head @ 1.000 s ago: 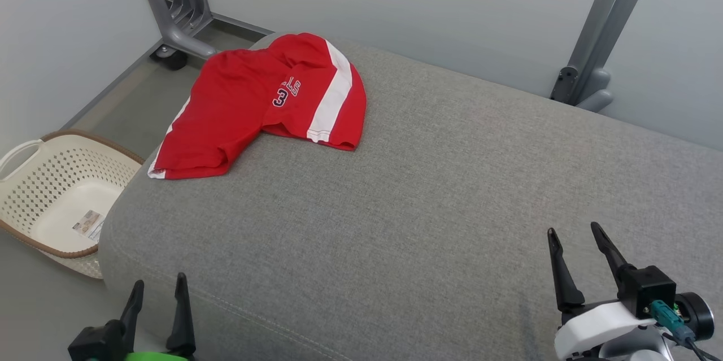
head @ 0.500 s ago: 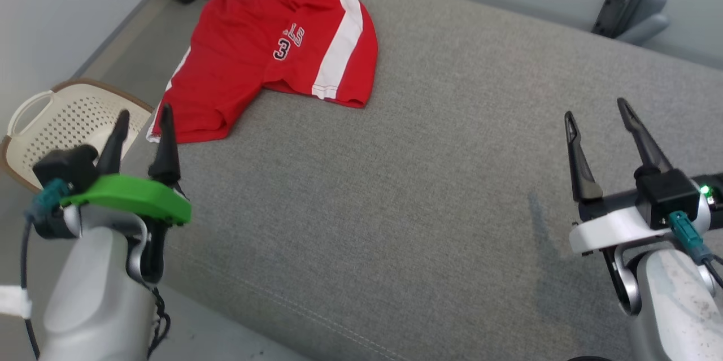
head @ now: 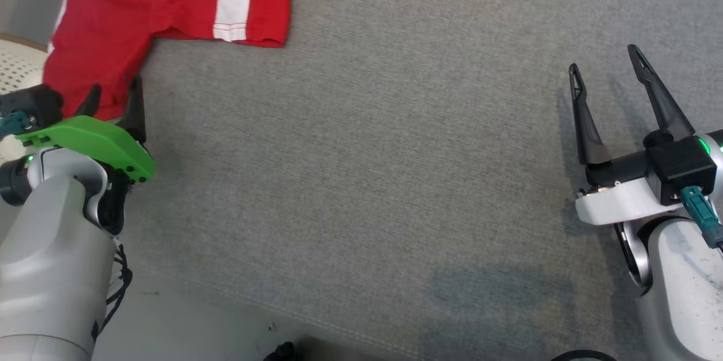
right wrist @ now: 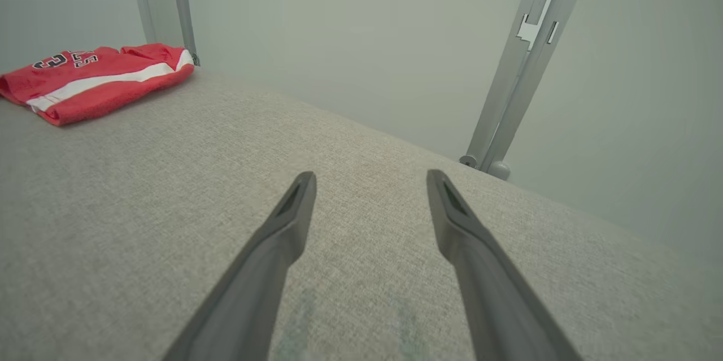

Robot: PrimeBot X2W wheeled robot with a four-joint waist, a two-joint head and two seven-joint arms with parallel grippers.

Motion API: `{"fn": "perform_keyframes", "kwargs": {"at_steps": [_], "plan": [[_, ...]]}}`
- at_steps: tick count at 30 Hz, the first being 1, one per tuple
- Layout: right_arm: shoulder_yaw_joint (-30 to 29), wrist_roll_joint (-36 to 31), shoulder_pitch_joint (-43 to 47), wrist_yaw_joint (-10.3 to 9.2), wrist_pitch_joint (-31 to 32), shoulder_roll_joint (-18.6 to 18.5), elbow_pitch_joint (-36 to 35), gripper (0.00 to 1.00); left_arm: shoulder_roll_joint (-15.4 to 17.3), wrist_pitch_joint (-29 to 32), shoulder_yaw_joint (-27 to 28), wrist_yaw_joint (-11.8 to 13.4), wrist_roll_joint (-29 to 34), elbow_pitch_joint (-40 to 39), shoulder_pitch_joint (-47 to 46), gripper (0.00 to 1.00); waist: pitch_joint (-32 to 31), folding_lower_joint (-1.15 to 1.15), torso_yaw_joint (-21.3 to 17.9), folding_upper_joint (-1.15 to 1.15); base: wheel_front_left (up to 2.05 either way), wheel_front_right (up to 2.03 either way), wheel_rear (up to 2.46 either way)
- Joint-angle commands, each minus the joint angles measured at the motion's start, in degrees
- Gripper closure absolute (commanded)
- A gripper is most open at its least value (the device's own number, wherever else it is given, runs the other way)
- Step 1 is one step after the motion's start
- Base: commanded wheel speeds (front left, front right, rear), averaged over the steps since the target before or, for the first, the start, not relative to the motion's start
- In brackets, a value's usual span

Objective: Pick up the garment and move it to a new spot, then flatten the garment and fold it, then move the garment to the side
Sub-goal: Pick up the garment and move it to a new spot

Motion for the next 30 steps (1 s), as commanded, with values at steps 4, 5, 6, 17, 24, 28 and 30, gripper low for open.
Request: {"fn": "perform_keyframes", "kwargs": {"at_steps": [4, 5, 6, 17, 24, 28, 30], "plan": [[-0.4, 0.2, 0.9, -0.11, 0.9, -0.4, -2.4, 0.0, 1.8, 1.1, -0.9, -0.1, -3.4, 2.9, -2.6, 0.0, 6.7, -0.02, -7.3, 0.0, 0.0, 0.0, 0.0], [-0.4, 0.3, 1.2, -0.11, 1.2, -0.4, -3.0, 0.0, 2.2, 1.2, -1.0, -0.1, -4.1, 4.0, -2.9, 0.0, 6.6, -0.02, -7.5, 0.0, 0.0, 0.0, 0.0], [-0.4, 0.4, 1.5, -0.11, 1.3, -0.5, -3.4, 0.0, 2.6, 1.2, -1.2, -0.1, -4.6, 4.9, -3.2, 0.0, 6.5, -0.02, -7.6, 0.0, 0.0, 0.0, 0.0], [-0.6, 1.3, 4.3, -0.11, 4.1, -1.1, -8.2, 0.0, 3.7, 0.9, -0.8, 0.1, -7.9, 14.8, -3.3, 0.81, 5.8, -0.02, -8.4, 0.0, 0.0, 0.0, 0.0], [-1.0, 1.9, 5.5, -0.11, 5.8, -1.8, -9.9, 0.0, 1.8, 3.2, -1.5, 0.1, -9.0, 16.0, -1.9, 1.0, 5.1, -0.02, -7.9, 0.0, 0.0, 0.0, 0.0], [-1.1, 2.4, 6.1, -0.11, 6.2, -1.8, -10.0, 0.0, 0.9, 3.1, -2.4, -0.1, -10.3, 14.0, -1.2, 1.0, 3.9, -0.02, -7.3, 0.0, 0.0, 0.0, 0.0], [-1.1, 2.7, 6.3, -0.11, 6.0, -1.7, -9.7, 0.0, 0.8, 2.0, -3.0, -0.2, -10.7, 12.0, -1.3, 1.0, 3.1, -0.02, -7.1, 0.0, 0.0, 0.0, 0.0]]}}
